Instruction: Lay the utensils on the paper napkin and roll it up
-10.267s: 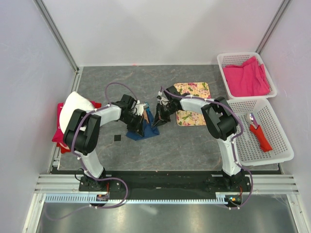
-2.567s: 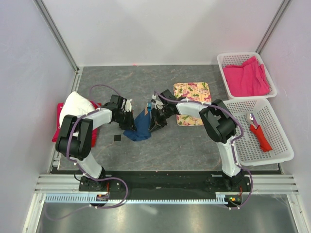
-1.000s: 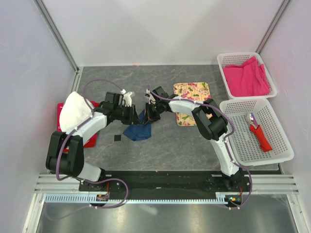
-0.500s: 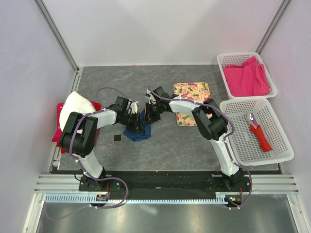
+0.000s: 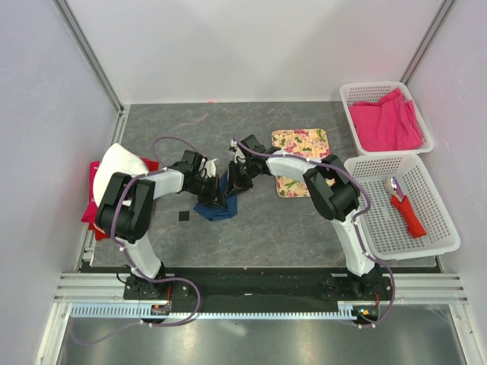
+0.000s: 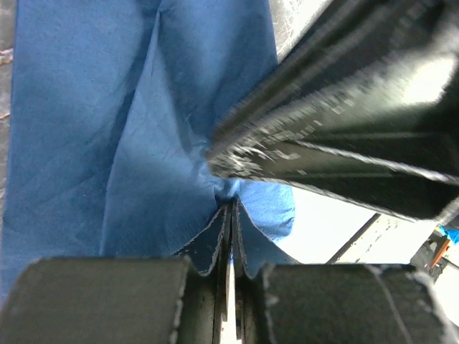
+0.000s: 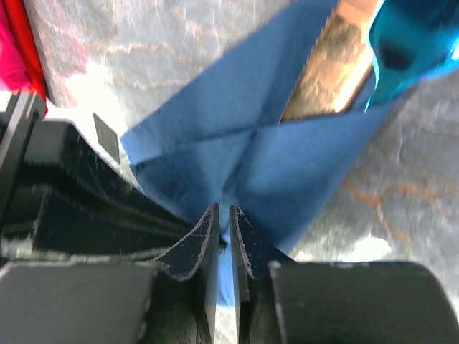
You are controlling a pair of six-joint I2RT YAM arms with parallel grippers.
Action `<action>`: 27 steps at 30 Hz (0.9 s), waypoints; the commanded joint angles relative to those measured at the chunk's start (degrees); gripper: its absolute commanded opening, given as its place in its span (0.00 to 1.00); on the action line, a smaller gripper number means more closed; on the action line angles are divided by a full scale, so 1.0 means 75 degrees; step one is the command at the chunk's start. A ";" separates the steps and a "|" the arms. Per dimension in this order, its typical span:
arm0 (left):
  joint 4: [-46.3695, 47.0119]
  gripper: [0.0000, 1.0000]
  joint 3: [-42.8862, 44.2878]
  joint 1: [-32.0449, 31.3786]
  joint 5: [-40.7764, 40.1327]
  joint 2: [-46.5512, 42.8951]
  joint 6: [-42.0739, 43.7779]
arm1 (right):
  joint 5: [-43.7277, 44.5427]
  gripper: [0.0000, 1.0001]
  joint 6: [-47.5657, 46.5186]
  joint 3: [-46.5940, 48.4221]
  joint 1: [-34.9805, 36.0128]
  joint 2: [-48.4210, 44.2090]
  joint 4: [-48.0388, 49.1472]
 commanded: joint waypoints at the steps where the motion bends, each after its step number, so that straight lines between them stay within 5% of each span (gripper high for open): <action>1: -0.0093 0.07 0.0059 -0.0031 -0.0747 0.0249 0.0169 | 0.0029 0.18 -0.0161 -0.0163 0.0008 -0.0543 -0.0268; 12: -0.0421 0.07 0.0270 -0.0031 -0.0841 0.0249 0.0473 | 0.0533 0.15 -0.0349 -0.0117 -0.0027 0.0230 -0.0233; 18: -0.0503 0.17 0.0304 -0.0020 -0.0677 -0.0406 0.0848 | 0.0650 0.13 -0.0267 -0.0339 -0.0015 0.0325 -0.0256; 27: -0.0843 0.55 0.0024 0.1104 -0.0302 -0.1871 0.1107 | 0.0627 0.10 -0.0150 -0.0422 -0.0062 0.0430 -0.0210</action>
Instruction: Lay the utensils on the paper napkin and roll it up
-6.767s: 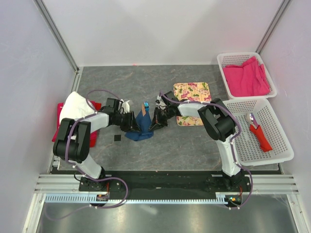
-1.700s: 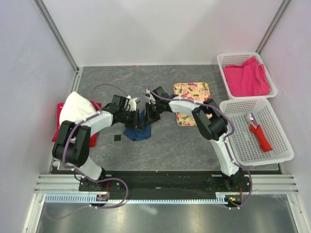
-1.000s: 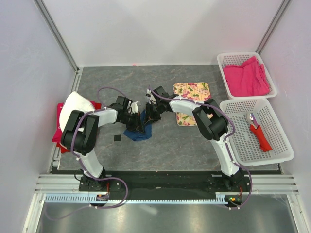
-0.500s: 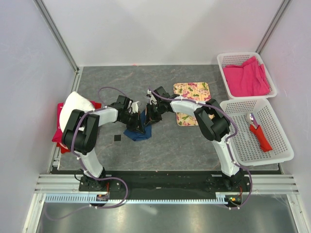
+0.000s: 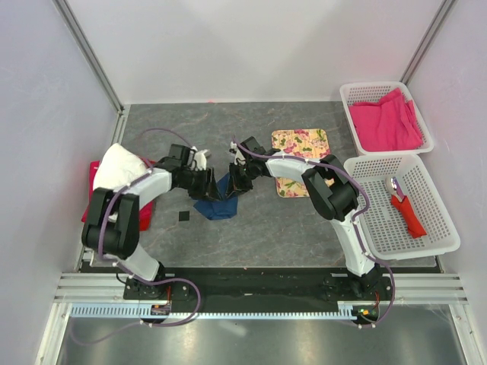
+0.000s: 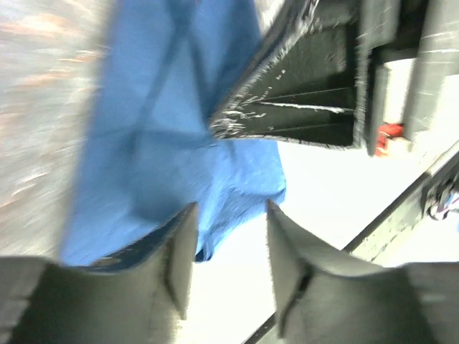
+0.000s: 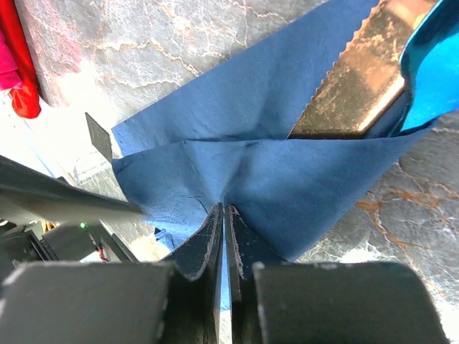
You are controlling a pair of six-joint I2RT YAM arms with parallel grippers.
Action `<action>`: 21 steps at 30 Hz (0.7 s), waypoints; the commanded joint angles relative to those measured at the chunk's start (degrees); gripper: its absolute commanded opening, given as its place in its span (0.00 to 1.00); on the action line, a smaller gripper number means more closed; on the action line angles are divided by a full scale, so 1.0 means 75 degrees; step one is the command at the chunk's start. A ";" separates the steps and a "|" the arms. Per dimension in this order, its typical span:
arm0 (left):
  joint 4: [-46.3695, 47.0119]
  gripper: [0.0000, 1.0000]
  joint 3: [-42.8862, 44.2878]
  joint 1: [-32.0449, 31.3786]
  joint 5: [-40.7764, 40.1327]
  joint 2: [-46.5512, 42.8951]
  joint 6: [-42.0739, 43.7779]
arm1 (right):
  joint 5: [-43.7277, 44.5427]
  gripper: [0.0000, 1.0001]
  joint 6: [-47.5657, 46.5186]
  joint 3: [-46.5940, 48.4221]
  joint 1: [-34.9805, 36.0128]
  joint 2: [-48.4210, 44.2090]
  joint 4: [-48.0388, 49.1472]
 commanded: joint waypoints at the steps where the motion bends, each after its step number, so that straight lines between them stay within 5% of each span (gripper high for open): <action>1: -0.0216 0.67 -0.0055 0.1020 -0.0019 -0.0799 0.0372 | 0.0583 0.10 -0.0100 -0.0235 -0.0047 0.0427 -0.0341; 4: -0.0567 0.89 -0.0055 0.1432 -0.0055 -0.0590 0.0243 | 0.0571 0.10 -0.0077 -0.0235 -0.0047 0.0439 -0.0341; 7: -0.0709 0.97 -0.0102 0.1714 -0.0160 -0.0309 0.0138 | 0.0595 0.09 -0.0030 -0.0258 -0.0071 0.0439 -0.0329; 21: 0.0182 0.80 -0.0278 0.1480 0.0367 0.0734 -0.0272 | 0.0559 0.08 0.0146 -0.0305 -0.0094 0.0603 -0.0329</action>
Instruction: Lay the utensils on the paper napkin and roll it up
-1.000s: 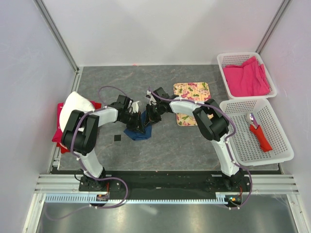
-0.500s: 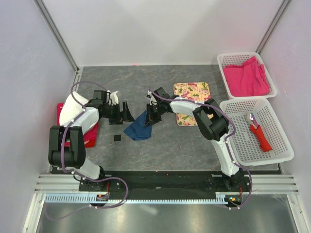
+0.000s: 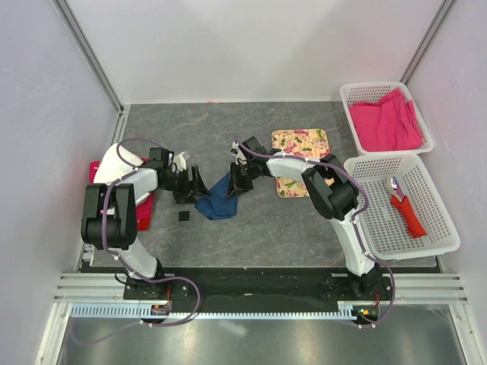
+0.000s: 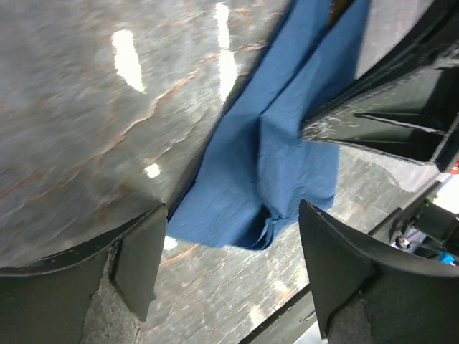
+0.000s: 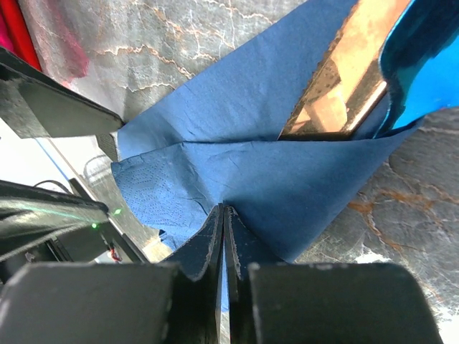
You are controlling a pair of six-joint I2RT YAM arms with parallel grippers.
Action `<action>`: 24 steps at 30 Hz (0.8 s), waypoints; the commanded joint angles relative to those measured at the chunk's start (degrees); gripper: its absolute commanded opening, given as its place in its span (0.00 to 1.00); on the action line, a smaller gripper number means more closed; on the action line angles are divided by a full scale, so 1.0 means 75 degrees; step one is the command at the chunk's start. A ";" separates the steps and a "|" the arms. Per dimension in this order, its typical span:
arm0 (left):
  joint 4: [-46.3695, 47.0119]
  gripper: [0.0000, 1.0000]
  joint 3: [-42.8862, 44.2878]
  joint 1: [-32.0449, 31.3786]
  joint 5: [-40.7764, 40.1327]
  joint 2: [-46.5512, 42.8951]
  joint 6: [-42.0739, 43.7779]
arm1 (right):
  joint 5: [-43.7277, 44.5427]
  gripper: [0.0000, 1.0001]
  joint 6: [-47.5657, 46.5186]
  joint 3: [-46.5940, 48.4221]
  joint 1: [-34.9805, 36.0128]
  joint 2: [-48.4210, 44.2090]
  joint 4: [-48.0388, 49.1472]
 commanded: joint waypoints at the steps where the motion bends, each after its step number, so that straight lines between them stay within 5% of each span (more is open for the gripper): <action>1: 0.0185 0.79 0.0072 -0.0350 0.0055 0.0572 -0.0086 | 0.0711 0.08 -0.0108 -0.0273 -0.0039 0.0562 -0.0382; 16: 0.0559 0.57 0.0248 -0.0597 0.1497 0.0152 -0.0285 | 0.0746 0.07 -0.0025 -0.0285 -0.0074 0.0621 -0.0393; 24: 0.0138 0.68 -0.0045 -0.0433 0.0490 0.0045 -0.0742 | 0.0734 0.07 -0.0037 -0.0320 -0.0097 0.0586 -0.0393</action>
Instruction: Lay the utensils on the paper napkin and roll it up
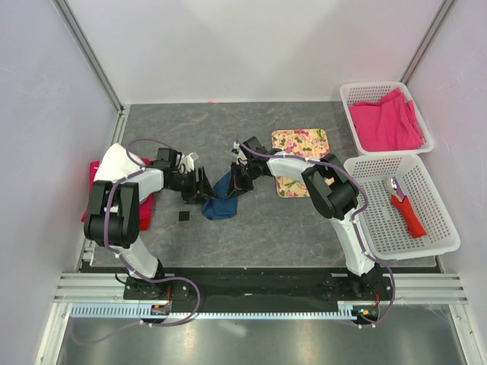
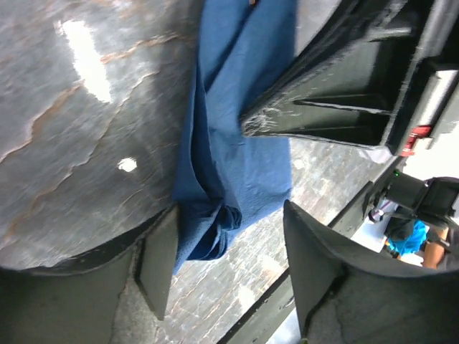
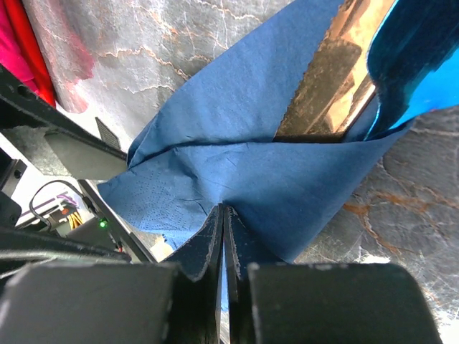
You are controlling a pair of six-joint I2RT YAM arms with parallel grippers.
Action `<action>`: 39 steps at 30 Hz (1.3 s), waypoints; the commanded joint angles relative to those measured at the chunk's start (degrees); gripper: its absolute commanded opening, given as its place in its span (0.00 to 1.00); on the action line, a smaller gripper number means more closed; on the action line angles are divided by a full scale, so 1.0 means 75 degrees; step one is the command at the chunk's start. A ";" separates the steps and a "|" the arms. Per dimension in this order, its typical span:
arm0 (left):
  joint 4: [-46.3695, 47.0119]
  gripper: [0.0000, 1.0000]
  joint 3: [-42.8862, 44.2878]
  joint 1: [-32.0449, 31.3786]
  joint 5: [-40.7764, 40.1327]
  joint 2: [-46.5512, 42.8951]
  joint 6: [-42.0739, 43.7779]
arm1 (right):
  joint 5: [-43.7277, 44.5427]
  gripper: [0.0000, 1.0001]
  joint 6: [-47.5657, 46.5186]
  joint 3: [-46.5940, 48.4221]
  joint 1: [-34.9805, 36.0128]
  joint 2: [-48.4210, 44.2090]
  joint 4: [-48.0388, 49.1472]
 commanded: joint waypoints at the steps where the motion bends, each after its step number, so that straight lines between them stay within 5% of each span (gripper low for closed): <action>1: -0.0258 0.68 -0.0170 0.0135 -0.0379 -0.0179 -0.0497 | 0.0909 0.07 -0.0227 -0.0311 -0.0045 0.0519 -0.0443; 10: -0.0400 0.68 -0.0721 0.0428 -0.0510 -0.0332 -0.1014 | 0.0909 0.07 -0.0203 -0.0311 -0.0057 0.0519 -0.0443; 28: 0.2295 0.54 -0.1424 0.0628 0.0594 -0.1081 -0.2291 | 0.0874 0.07 -0.0203 -0.0370 -0.0068 0.0495 -0.0443; 39: 0.2073 0.57 -0.1436 0.0651 0.0184 -0.0473 -0.2232 | 0.0886 0.08 -0.0215 -0.0440 -0.0068 0.0448 -0.0455</action>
